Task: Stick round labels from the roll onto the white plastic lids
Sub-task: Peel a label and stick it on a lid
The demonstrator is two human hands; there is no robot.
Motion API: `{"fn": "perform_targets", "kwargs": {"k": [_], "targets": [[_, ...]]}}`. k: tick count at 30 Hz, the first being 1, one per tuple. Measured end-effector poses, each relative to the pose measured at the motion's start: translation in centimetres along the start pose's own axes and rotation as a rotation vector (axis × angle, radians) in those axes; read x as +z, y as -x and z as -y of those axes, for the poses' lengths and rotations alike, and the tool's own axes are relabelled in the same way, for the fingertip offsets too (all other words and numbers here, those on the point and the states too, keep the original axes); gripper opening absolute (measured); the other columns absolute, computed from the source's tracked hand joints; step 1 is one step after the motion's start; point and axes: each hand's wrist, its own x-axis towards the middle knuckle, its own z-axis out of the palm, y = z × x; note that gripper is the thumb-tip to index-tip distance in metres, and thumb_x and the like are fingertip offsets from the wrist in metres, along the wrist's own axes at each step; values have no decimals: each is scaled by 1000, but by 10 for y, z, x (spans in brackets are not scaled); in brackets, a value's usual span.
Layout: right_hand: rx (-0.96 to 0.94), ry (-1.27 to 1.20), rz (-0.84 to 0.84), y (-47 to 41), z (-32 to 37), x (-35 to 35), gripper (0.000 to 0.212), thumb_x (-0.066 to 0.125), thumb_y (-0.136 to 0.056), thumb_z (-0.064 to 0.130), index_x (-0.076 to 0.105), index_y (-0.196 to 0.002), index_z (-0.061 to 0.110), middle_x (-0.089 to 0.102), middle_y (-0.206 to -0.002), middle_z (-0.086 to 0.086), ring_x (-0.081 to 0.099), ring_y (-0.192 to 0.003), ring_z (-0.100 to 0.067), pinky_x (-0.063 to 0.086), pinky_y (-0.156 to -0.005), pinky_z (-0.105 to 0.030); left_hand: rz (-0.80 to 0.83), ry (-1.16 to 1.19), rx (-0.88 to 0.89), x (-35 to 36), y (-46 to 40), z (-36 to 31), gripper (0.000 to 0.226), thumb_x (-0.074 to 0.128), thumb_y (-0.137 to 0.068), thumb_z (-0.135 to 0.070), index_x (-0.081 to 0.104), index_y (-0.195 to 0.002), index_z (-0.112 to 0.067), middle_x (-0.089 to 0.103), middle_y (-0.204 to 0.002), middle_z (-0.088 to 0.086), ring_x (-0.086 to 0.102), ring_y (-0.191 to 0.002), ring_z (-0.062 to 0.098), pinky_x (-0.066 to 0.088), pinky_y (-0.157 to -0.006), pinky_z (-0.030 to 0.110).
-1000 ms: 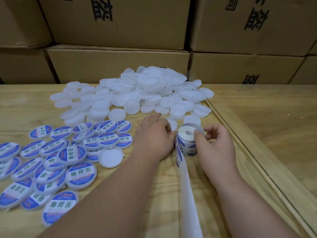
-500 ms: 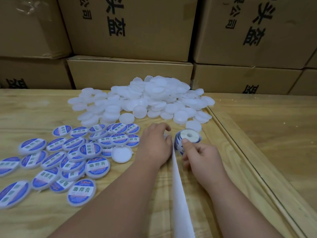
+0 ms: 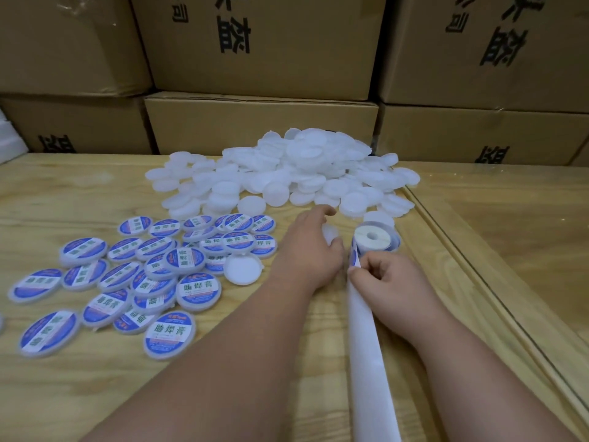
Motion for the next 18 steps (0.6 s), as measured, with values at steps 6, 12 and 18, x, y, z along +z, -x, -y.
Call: {"fn": "perform_targets", "kwargs": {"k": [6, 12, 18], "targets": [[-2, -72, -43, -6, 0, 1, 42, 61, -89, 14, 45, -52, 23, 32, -48, 13, 29, -47, -8, 28, -43, -19, -56, 79, 22, 0, 1, 4, 49, 70, -89, -23, 49, -130, -39, 54, -127, -12, 42, -105, -5, 33, -91, 18], [16, -158, 59, -4, 2, -5, 25, 63, -86, 30, 59, -69, 12, 45, -56, 5, 38, -53, -13, 33, -52, -26, -127, 331, -61, -22, 36, -16, 30, 47, -95, -21, 59, -119, -34, 61, -119, -15, 54, -107, -1, 42, -90, 21], [-4, -174, 69, -2, 5, -3, 25, 65, -85, 36, 66, -76, 13, 52, -60, 1, 43, -56, -14, 37, -56, -31, 11, 614, -89, -41, 83, -19, 16, 55, -88, -40, 70, -88, -33, 69, -82, -14, 62, -72, 2, 45, -62, 15]]}}
